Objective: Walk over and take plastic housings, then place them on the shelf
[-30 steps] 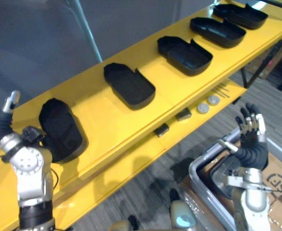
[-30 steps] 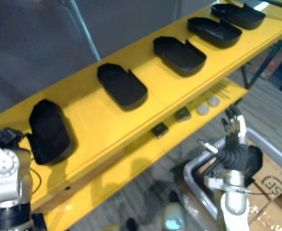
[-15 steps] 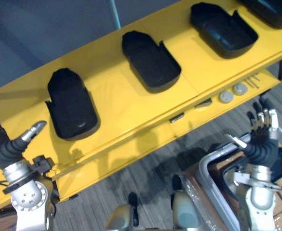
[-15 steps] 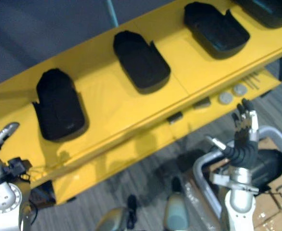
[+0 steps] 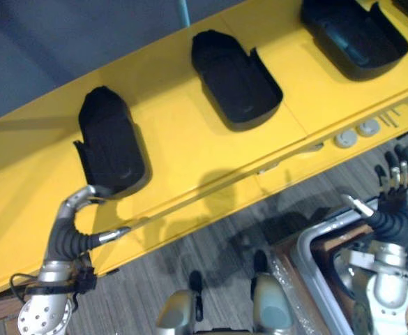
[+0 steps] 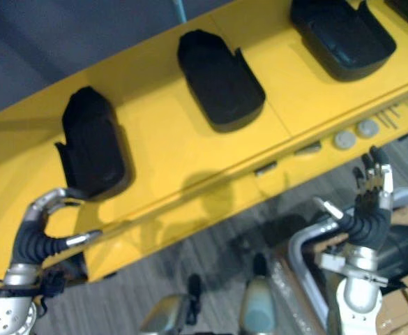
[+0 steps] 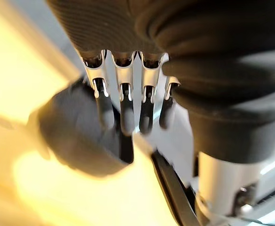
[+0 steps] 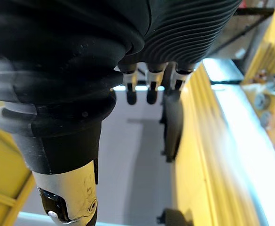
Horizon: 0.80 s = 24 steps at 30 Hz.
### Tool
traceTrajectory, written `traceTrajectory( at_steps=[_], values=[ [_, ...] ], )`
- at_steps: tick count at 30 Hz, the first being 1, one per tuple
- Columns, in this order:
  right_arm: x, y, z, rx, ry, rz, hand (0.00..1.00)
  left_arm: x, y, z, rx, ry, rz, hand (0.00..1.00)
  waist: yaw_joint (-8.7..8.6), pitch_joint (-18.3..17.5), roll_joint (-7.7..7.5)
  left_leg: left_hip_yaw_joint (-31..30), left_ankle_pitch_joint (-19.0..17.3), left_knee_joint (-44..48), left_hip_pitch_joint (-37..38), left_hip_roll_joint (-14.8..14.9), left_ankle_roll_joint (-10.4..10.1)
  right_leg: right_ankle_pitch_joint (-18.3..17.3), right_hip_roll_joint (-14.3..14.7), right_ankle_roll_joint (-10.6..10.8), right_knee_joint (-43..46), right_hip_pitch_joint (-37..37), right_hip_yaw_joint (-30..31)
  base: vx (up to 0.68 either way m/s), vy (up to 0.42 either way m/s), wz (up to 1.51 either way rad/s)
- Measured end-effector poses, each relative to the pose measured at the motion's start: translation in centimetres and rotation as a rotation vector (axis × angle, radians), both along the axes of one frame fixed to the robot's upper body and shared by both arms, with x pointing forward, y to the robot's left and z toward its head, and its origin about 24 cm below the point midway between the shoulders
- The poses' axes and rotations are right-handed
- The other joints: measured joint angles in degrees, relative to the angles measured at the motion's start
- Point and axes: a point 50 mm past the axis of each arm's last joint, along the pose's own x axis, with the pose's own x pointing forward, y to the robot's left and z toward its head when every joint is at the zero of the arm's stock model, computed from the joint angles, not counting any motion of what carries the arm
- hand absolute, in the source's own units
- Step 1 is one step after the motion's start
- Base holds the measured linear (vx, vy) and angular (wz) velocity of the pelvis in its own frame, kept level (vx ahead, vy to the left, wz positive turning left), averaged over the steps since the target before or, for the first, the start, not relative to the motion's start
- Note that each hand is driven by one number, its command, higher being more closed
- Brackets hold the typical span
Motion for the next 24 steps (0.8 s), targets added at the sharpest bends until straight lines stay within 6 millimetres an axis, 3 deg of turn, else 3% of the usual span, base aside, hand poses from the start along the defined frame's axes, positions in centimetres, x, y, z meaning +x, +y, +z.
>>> traceTrajectory(
  at_steps=[7, 14, 19, 24],
  values=[
    [0.1, -0.4, 0.2, -0.027, 0.008, -0.001, 0.0, 0.2, -1.0, -1.2, -0.116, 0.157, -0.236, 1.0, 0.06, 0.2, 0.31, -0.1, -0.1, 0.1, -0.2, 0.0, 0.1, 0.1, -0.1, 0.2, -0.2, 0.0, -0.2, 0.0, 0.0, 0.0],
    [0.2, -0.8, -0.2, -0.008, 0.029, -0.004, 0.0, 0.4, -0.6, -2.0, -0.091, 0.245, -0.184, 1.0, 0.1, 0.1, 0.3, -0.7, -0.1, 0.6, -0.8, -0.2, 0.2, 0.3, -0.3, 0.5, -0.7, 0.3, -0.7, 0.0, 0.004, 0.05],
    [0.1, -1.1, -0.2, 0.008, 0.028, -0.003, 0.0, 0.9, -0.4, -2.4, 0.055, 0.291, -0.094, 1.0, -0.22, 0.1, 0.21, -1.5, -0.1, 0.7, -0.9, -0.5, 0.2, 0.4, -0.7, 0.6, -1.0, 0.6, -1.5, -0.01, 0.002, 0.07],
    [0.0, -1.2, -0.2, 0.016, 0.028, -0.006, 0.0, 2.3, 0.4, -1.2, 0.202, 0.202, 0.046, 1.0, -0.22, 0.1, 0.2, -1.5, -0.1, 0.8, -0.9, -0.6, 0.2, 0.4, -0.7, 0.6, -0.9, 0.6, -1.4, 0.0, 0.0, 0.0]
  ],
)
